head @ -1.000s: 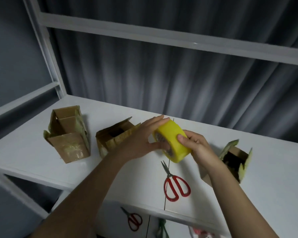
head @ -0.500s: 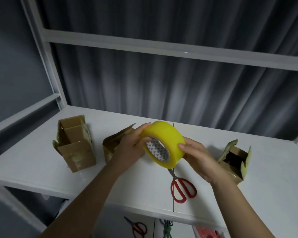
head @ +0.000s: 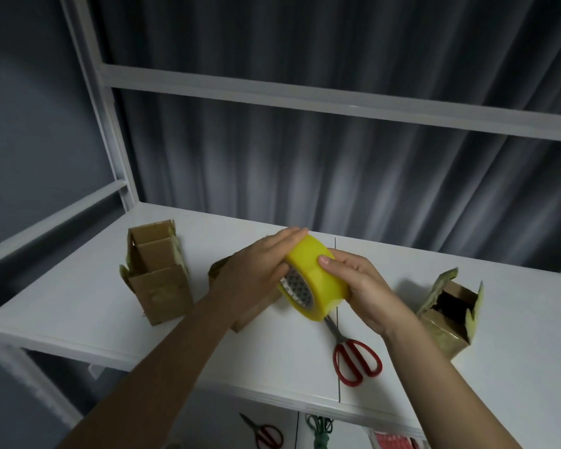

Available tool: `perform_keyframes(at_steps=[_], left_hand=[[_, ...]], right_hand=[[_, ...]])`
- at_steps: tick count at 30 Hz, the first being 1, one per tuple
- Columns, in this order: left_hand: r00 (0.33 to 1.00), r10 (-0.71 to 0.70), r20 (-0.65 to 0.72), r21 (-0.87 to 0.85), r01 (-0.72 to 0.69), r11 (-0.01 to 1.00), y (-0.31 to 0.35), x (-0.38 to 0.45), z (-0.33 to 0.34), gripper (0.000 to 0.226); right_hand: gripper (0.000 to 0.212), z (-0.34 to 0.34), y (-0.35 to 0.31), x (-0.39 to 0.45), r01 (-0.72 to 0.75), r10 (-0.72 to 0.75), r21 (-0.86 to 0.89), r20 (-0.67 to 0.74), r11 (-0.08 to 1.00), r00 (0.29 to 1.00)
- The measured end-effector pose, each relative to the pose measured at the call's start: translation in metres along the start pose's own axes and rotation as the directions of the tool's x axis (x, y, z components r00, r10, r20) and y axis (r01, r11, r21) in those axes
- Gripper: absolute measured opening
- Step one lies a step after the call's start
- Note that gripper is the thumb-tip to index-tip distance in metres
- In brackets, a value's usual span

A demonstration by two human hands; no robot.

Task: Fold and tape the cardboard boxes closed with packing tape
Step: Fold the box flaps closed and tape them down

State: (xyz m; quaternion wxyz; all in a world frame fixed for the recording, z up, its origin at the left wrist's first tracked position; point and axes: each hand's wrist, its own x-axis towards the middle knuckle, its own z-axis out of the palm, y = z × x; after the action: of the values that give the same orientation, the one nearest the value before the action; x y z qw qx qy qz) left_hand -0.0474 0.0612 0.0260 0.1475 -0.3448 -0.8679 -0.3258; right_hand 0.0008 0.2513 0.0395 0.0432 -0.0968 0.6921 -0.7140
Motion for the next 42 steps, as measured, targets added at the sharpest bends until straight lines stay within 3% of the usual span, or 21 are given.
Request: perform_keyframes(at_steps=[3,7,11,15,18,22,29,31,34,36,38,40,42], left_hand=[[0.993,-0.114,-0.032,-0.017,0.114,0.993,0.000,0.000,-0.003,0.063],[0.971,-0.210,-0.117,-0.182,0.187,0.965,-0.007,0.000,0.002,0.060],[0.954,-0.263,-0.145,-0.374,0.193,0.907,-0.010,0.003,0.005,0.052],[0.955,-0.259,-0.148,-0.434,0.172,0.884,-0.009,0.006,0.007,0.050],[0.967,-0.168,-0.193,-0.262,0.114,0.958,-0.009,0.007,0.006,0.054],[0.971,-0.043,-0.236,-0.006,0.043,0.999,0.005,-0.001,-0.001,0.052],[0.947,0.167,-0.274,0.318,-0.075,0.945,0.010,-0.014,-0.006,0.048],[0.922,0.273,-0.275,0.408,-0.145,0.902,0.010,-0.019,-0.002,0.044],[0.891,0.343,-0.296,0.398,-0.211,0.893,0.007,-0.021,0.001,0.039],[0.910,0.353,-0.218,0.376,-0.255,0.891,0.004,-0.015,-0.005,0.044],[0.952,0.305,-0.034,0.335,-0.276,0.901,0.002,-0.004,-0.015,0.060],[0.977,0.158,0.140,0.189,-0.183,0.965,0.002,0.006,-0.023,0.070],[0.976,0.055,0.210,0.066,-0.071,0.995,0.000,0.011,-0.024,0.068]], right_hand=[[0.030,-0.003,-0.001,0.000,0.006,-0.007,0.041,0.006,0.999,1.000],[0.036,-0.009,0.002,0.000,0.038,-0.040,0.059,0.036,0.997,0.999],[0.055,-0.011,0.003,0.001,0.062,-0.071,0.080,0.108,0.995,0.992],[0.048,-0.007,0.001,0.002,0.114,-0.115,0.017,0.087,0.993,0.989],[0.041,-0.003,0.006,-0.001,0.155,-0.153,-0.022,0.061,0.988,0.986],[0.046,-0.002,0.008,-0.002,0.214,-0.213,-0.091,0.028,0.972,0.977],[0.056,-0.001,0.018,0.002,0.261,-0.268,-0.224,-0.001,0.939,0.964],[0.055,0.000,0.018,0.003,0.261,-0.268,-0.203,-0.009,0.944,0.963],[0.047,-0.001,0.013,0.004,0.226,-0.227,-0.120,0.005,0.967,0.974],[0.039,-0.005,0.005,0.004,0.185,-0.183,-0.078,0.039,0.980,0.982],[0.032,-0.010,-0.006,0.006,0.126,-0.114,-0.108,0.110,0.986,0.987],[0.029,-0.013,-0.014,0.009,0.085,-0.050,-0.194,0.178,0.977,0.983],[0.030,-0.015,-0.017,0.012,0.052,-0.018,-0.218,0.159,0.975,0.987]])
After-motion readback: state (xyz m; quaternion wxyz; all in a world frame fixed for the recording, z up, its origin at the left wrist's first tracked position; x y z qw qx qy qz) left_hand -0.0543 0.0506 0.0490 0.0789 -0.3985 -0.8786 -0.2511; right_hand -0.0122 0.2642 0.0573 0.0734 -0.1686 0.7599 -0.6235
